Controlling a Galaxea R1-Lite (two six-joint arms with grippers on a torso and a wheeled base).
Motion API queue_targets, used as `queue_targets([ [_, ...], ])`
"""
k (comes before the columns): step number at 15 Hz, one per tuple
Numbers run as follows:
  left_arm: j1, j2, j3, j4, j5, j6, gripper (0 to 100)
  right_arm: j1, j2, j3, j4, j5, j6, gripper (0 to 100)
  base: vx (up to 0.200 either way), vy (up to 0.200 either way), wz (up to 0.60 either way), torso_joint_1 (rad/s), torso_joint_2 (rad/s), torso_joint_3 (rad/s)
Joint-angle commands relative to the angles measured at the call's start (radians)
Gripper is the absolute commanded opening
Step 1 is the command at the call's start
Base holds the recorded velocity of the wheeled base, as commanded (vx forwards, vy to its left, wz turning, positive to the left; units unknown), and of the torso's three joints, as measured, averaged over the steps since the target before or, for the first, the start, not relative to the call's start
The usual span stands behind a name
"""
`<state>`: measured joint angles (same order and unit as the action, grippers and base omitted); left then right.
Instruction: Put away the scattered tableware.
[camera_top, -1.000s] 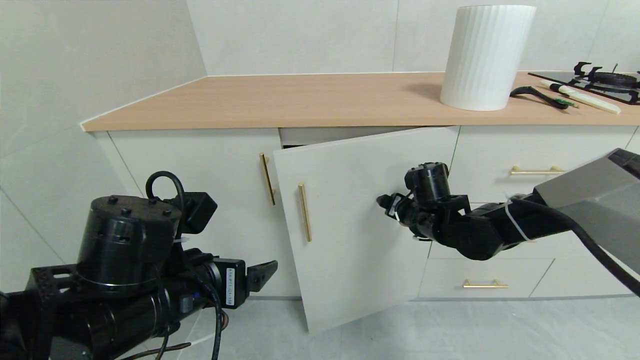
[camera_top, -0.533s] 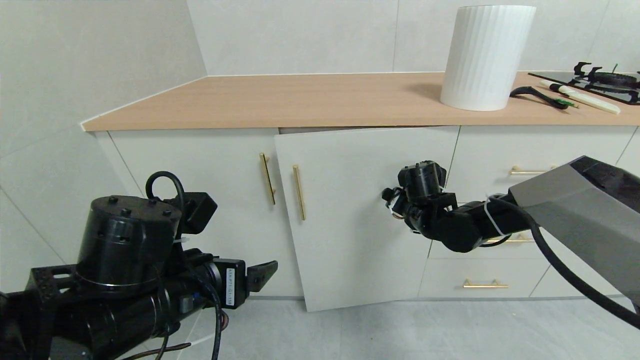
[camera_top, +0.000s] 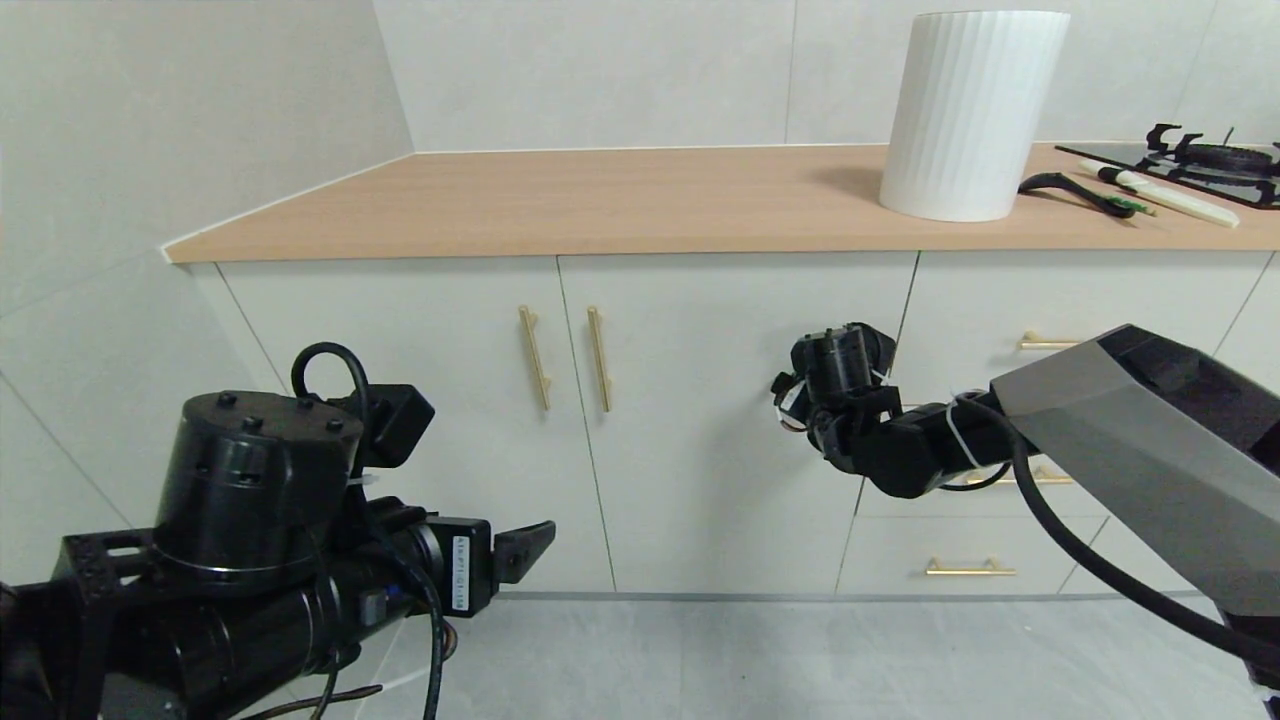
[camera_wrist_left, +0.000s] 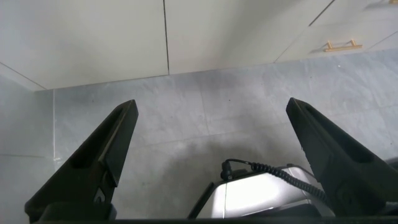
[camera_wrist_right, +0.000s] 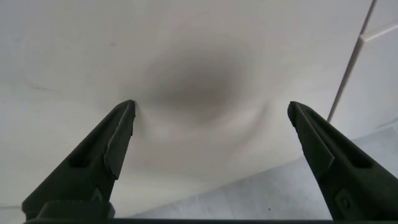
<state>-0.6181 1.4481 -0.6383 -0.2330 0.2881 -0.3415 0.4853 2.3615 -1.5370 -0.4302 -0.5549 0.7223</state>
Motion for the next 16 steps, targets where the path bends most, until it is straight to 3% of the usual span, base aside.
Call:
queue_targets([
  [1, 0.0, 0.0, 0.0, 0.0, 0.0, -0.001, 100, -0.002, 0.007, -0.003, -0.001, 0.0, 0.0, 100, 0.0, 0.0, 0.0, 0.0, 0.0, 0.0],
  [5, 0.0, 0.0, 0.0, 0.0, 0.0, -0.001, 100, 0.001, -0.033, 0.034, 0.001, 0.009, 0.016, 100, 0.0, 0.0, 0.0, 0.0, 0.0, 0.0],
  [7, 0.0, 0.0, 0.0, 0.0, 0.0, -0.001, 100, 0.018, -0.122, 0.156, 0.001, 0.096, 0.016, 100, 0.0, 0.0, 0.0, 0.0, 0.0, 0.0],
  [8, 0.0, 0.0, 0.0, 0.0, 0.0, 0.001, 100, 0.025, -0.202, 0.262, 0.001, 0.197, 0.011, 100, 0.0, 0.0, 0.0, 0.0, 0.0, 0.0],
  [9, 0.0, 0.0, 0.0, 0.0, 0.0, 0.001, 100, 0.025, -0.202, 0.262, 0.001, 0.197, 0.011, 100, 0.0, 0.0, 0.0, 0.0, 0.0, 0.0],
  [11, 0.0, -0.002, 0.002, 0.0, -0.001, -0.001, 100, 0.032, -0.366, 0.451, -0.001, 0.417, -0.049, 100, 0.0, 0.0, 0.0, 0.0, 0.0, 0.0],
  [16, 0.001, -0.041, 0.002, 0.0, -0.003, 0.004, 100, 0.03, -0.513, 0.528, 0.001, 0.417, -0.093, 100, 0.0, 0.0, 0.0, 0.0, 0.0, 0.0],
])
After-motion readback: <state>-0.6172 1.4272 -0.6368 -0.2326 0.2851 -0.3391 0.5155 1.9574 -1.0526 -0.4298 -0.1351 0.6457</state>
